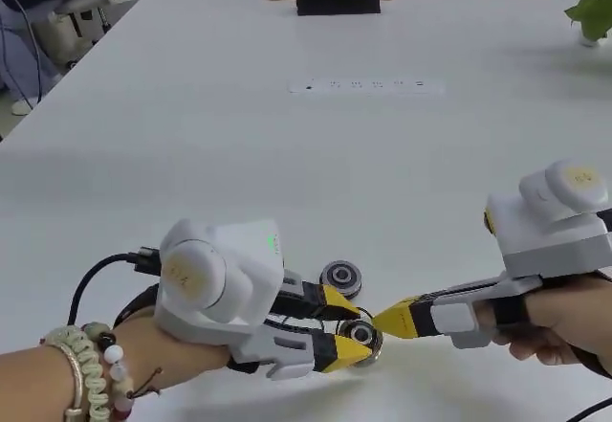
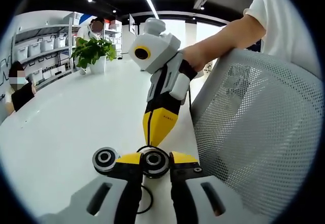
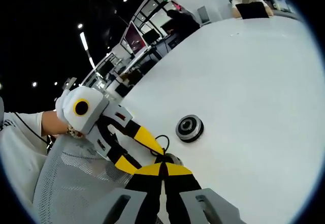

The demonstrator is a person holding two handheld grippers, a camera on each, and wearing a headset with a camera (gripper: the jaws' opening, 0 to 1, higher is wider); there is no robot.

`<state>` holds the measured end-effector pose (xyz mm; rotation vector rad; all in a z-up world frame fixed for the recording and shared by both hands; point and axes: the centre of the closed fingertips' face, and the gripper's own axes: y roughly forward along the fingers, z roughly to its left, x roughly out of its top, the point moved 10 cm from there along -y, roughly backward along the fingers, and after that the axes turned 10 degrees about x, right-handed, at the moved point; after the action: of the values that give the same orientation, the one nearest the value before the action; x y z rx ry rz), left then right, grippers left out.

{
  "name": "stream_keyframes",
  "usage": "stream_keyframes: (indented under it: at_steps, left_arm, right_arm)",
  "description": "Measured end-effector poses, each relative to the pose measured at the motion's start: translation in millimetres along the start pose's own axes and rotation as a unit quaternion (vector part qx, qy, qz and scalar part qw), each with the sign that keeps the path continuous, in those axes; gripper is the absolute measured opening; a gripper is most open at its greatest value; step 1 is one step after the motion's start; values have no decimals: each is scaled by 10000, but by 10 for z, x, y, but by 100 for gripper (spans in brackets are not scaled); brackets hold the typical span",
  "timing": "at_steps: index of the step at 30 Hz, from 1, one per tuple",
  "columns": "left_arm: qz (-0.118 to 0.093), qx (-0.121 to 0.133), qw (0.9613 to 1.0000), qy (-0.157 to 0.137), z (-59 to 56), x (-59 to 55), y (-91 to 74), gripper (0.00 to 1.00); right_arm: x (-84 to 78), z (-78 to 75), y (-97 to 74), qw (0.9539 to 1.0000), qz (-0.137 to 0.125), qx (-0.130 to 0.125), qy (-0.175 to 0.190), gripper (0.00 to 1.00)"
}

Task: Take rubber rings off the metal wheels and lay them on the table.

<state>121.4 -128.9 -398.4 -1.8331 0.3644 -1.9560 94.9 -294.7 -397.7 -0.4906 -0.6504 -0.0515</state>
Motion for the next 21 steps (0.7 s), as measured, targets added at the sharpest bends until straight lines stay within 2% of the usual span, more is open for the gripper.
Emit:
stream_keyframes:
  at_steps: [10, 13, 15, 17, 21]
  left_arm:
    - [-178, -121, 9997, -61, 76, 149, -110, 37]
    - [-254, -88, 9996, -90, 99, 206, -157, 39]
    - [-389, -6, 9985, -384, 116, 270, -193, 42]
    - [-528, 0, 9979, -378, 135, 322, -245, 44]
    - [-521, 85, 9982, -288, 166, 357, -342, 50]
  right_arm:
    - [-7, -2, 5, 10000, 75, -25, -32, 0]
    - [3, 4, -4, 10000, 45, -14, -42, 0]
    - [10, 5, -14, 10000, 25, -18, -50, 0]
    - [17, 4, -26, 10000, 0, -18, -52, 0]
    - [35, 20, -52, 9999, -30, -23, -104, 0]
